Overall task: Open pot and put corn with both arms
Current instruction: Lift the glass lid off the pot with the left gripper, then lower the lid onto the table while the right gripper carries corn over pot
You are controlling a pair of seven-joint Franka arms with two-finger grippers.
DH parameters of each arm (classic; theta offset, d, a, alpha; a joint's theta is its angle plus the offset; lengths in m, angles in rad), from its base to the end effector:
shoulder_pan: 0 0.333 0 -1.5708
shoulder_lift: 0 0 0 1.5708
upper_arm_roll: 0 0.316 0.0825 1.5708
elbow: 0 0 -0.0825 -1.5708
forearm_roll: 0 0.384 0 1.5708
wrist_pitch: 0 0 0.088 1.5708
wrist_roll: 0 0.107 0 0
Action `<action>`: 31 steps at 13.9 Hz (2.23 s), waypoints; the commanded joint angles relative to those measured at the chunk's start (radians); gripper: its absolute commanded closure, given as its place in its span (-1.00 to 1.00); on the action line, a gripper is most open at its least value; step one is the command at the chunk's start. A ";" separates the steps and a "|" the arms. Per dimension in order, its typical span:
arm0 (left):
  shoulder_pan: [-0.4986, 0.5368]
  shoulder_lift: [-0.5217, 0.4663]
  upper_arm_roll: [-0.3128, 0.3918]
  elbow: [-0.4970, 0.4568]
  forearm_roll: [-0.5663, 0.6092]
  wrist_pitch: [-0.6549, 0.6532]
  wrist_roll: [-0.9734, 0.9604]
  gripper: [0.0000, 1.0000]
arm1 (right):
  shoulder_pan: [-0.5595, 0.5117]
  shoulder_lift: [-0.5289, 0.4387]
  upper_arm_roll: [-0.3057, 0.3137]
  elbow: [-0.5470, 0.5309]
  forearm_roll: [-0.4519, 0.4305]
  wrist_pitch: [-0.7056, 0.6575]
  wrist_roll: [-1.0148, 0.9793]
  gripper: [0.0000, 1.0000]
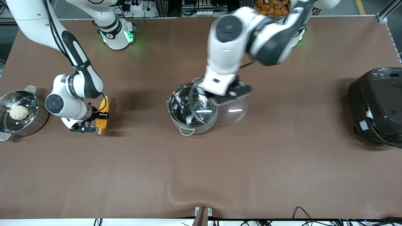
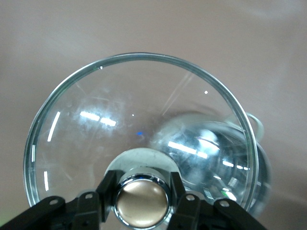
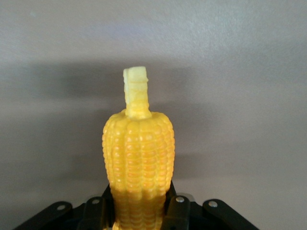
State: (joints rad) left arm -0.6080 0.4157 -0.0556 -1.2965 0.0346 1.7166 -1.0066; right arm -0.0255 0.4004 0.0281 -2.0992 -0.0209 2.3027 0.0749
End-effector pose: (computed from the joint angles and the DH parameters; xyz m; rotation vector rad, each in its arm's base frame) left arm 0.5446 -0.4126 0.5100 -3.0913 -0.5352 -0.0190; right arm 0.5605 0.0011 0.2116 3.1146 -0.0903 -0.3070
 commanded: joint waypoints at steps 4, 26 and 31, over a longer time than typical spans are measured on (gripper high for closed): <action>0.302 -0.077 -0.017 -0.138 0.010 -0.051 0.434 1.00 | 0.186 -0.011 0.003 0.238 0.007 -0.280 0.294 1.00; 0.550 -0.029 -0.018 -0.782 0.068 0.712 0.651 0.41 | 0.696 0.228 0.006 0.656 0.144 -0.338 0.717 1.00; 0.560 -0.038 -0.018 -0.767 0.067 0.709 0.652 -1.00 | 0.702 0.258 0.004 0.674 0.141 -0.310 0.714 1.00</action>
State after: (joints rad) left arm -0.0658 0.3975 -0.0594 -2.0670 0.0791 2.4190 -0.3599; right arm 0.6629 0.6363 0.0435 -1.4635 0.1147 1.9862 0.7854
